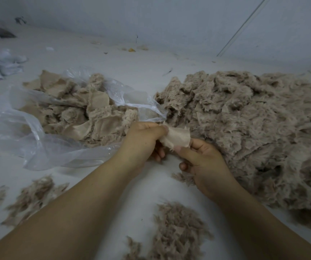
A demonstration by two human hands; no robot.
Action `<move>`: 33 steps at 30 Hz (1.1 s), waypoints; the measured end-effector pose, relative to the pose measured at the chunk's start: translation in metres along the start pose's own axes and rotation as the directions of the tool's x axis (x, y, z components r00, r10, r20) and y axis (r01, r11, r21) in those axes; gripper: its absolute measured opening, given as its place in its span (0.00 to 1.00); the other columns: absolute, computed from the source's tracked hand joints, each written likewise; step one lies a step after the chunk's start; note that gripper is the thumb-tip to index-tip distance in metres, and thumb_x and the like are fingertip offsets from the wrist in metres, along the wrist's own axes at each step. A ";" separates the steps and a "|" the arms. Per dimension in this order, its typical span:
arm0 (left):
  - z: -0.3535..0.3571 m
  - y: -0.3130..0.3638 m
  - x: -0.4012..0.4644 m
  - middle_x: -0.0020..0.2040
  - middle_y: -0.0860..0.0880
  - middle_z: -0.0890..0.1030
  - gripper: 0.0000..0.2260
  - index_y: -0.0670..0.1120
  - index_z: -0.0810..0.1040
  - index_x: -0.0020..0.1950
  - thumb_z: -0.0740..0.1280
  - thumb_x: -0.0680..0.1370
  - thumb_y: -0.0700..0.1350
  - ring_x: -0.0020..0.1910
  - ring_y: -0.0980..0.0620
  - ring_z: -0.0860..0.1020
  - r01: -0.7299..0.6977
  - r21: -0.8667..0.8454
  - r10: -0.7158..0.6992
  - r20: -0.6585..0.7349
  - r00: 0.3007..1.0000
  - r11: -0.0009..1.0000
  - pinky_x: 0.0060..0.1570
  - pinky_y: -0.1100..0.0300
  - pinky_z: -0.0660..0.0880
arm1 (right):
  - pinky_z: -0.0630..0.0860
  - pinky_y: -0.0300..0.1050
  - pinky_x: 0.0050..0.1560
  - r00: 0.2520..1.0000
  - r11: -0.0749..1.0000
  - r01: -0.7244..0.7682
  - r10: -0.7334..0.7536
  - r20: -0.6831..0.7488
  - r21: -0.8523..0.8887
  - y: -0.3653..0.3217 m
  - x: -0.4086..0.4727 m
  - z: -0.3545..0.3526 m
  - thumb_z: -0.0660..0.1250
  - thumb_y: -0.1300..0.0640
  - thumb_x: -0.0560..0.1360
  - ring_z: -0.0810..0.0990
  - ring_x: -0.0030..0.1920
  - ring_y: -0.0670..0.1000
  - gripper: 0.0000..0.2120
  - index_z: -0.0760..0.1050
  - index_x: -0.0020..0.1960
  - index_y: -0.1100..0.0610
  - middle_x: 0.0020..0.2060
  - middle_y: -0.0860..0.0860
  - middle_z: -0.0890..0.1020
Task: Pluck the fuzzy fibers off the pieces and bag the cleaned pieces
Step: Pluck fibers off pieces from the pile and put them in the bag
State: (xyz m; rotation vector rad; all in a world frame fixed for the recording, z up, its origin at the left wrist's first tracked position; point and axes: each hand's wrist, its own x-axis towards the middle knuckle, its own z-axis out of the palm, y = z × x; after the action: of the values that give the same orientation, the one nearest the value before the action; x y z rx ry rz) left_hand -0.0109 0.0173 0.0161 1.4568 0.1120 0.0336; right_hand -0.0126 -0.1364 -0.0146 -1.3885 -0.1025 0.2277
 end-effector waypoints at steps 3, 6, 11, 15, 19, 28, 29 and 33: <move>-0.002 0.001 0.002 0.26 0.43 0.73 0.06 0.38 0.76 0.39 0.63 0.76 0.37 0.20 0.48 0.70 0.032 -0.059 -0.034 -0.024 0.999 0.998 0.20 0.63 0.64 | 0.72 0.35 0.30 1.000 1.000 -0.004 0.004 -0.002 0.025 -0.002 -0.002 0.001 0.67 0.64 0.77 0.77 0.34 0.42 0.13 0.86 0.46 0.49 0.41 0.49 0.85; -0.003 0.000 0.002 0.26 0.44 0.74 0.06 0.40 0.77 0.39 0.65 0.76 0.37 0.20 0.49 0.69 0.027 -0.070 -0.028 -0.019 0.999 0.997 0.20 0.64 0.63 | 0.73 0.35 0.30 1.000 1.000 -0.010 0.010 -0.003 0.012 -0.003 -0.002 0.002 0.66 0.64 0.78 0.76 0.31 0.40 0.15 0.86 0.45 0.47 0.36 0.46 0.83; -0.001 -0.001 -0.001 0.31 0.41 0.76 0.06 0.41 0.78 0.40 0.70 0.77 0.39 0.21 0.50 0.70 -0.014 0.014 0.012 0.113 0.993 1.000 0.21 0.64 0.64 | 0.73 0.36 0.30 1.000 1.000 -0.013 0.013 -0.016 0.015 -0.002 -0.001 0.002 0.66 0.61 0.79 0.73 0.29 0.41 0.14 0.86 0.45 0.46 0.31 0.46 0.78; -0.004 -0.003 0.003 0.26 0.45 0.75 0.10 0.42 0.76 0.36 0.69 0.78 0.39 0.18 0.53 0.68 -0.055 0.055 0.057 -0.030 0.998 0.997 0.18 0.66 0.61 | 0.73 0.36 0.29 1.000 1.000 -0.007 0.007 -0.027 0.002 0.001 0.001 0.001 0.67 0.60 0.78 0.72 0.28 0.42 0.14 0.84 0.36 0.50 0.28 0.47 0.76; -0.007 -0.002 0.005 0.22 0.47 0.72 0.11 0.43 0.75 0.36 0.68 0.79 0.40 0.17 0.52 0.65 -0.098 0.032 0.100 -0.100 0.990 0.995 0.20 0.67 0.61 | 0.73 0.37 0.29 0.999 1.000 0.006 -0.005 -0.043 0.013 0.002 0.002 0.000 0.67 0.58 0.79 0.69 0.27 0.42 0.16 0.82 0.33 0.51 0.30 0.51 0.71; -0.056 0.007 0.024 0.38 0.46 0.75 0.04 0.43 0.77 0.45 0.63 0.76 0.37 0.35 0.43 0.76 -0.119 0.948 0.736 -0.147 0.661 0.296 0.30 0.57 0.64 | 0.74 0.37 0.29 0.998 1.000 -0.005 0.005 -0.066 0.002 0.003 0.002 0.000 0.66 0.59 0.79 0.68 0.25 0.43 0.17 0.82 0.33 0.52 0.24 0.46 0.68; -0.057 0.005 0.025 0.41 0.44 0.78 0.06 0.42 0.79 0.46 0.62 0.76 0.36 0.38 0.40 0.78 -0.016 0.986 0.666 -0.100 0.739 0.167 0.31 0.56 0.65 | 0.74 0.37 0.30 0.998 1.000 -0.005 0.005 -0.062 -0.006 0.003 0.002 0.000 0.66 0.59 0.79 0.68 0.25 0.43 0.16 0.82 0.34 0.52 0.24 0.46 0.68; -0.052 0.003 0.020 0.47 0.44 0.81 0.08 0.42 0.81 0.51 0.63 0.75 0.38 0.43 0.42 0.81 0.063 0.998 0.453 -0.064 0.889 0.016 0.33 0.57 0.65 | 0.74 0.37 0.30 0.999 1.000 -0.004 0.003 -0.049 -0.018 0.004 0.002 -0.001 0.66 0.58 0.79 0.70 0.25 0.43 0.16 0.82 0.35 0.52 0.24 0.45 0.70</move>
State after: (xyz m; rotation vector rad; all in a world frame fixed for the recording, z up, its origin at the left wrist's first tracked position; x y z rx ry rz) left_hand 0.0038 0.0710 0.0123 2.9764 0.2792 0.6294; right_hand -0.0112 -0.1364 -0.0187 -1.4119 -0.0618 0.1956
